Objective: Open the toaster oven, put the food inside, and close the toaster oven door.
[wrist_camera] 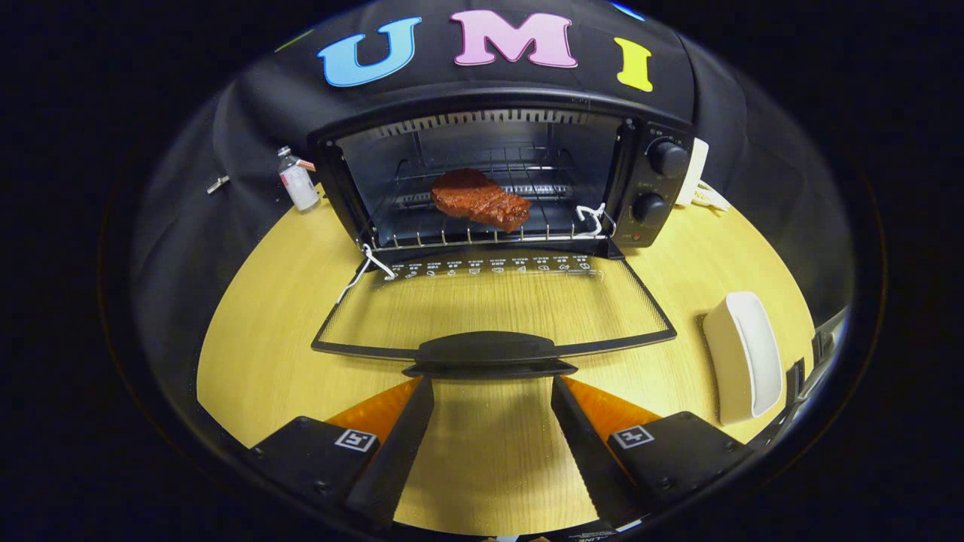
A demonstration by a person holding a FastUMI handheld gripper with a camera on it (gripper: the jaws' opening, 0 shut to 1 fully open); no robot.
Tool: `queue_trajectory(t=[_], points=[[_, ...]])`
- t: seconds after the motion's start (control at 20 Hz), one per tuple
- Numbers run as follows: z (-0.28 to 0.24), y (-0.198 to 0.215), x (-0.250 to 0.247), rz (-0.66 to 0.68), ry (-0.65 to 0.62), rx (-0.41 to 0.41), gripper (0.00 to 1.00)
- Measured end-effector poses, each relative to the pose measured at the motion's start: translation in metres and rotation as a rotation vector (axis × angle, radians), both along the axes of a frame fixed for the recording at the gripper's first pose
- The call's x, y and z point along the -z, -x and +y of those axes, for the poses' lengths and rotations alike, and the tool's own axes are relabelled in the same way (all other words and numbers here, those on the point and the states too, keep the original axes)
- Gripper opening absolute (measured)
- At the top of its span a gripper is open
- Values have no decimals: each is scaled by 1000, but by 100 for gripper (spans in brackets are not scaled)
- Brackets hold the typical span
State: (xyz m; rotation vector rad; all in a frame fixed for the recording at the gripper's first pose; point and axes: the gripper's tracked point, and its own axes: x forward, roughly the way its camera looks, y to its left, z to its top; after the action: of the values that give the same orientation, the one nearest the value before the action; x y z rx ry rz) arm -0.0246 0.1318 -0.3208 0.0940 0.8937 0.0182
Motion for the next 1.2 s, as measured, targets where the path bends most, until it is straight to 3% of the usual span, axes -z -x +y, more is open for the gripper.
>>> queue_trajectory(t=[0.35, 0.7, 0.8, 1.0, 1.2], points=[[-1, -23, -56, -140, 16, -12, 97], [3, -80, -101, -296, 59, -75, 99], [6, -94, -97, -274, 47, -83, 98], [-4, -123, -105, -283, 20, -25, 97], [-1, -117, -109, -297, 37, -46, 99]])
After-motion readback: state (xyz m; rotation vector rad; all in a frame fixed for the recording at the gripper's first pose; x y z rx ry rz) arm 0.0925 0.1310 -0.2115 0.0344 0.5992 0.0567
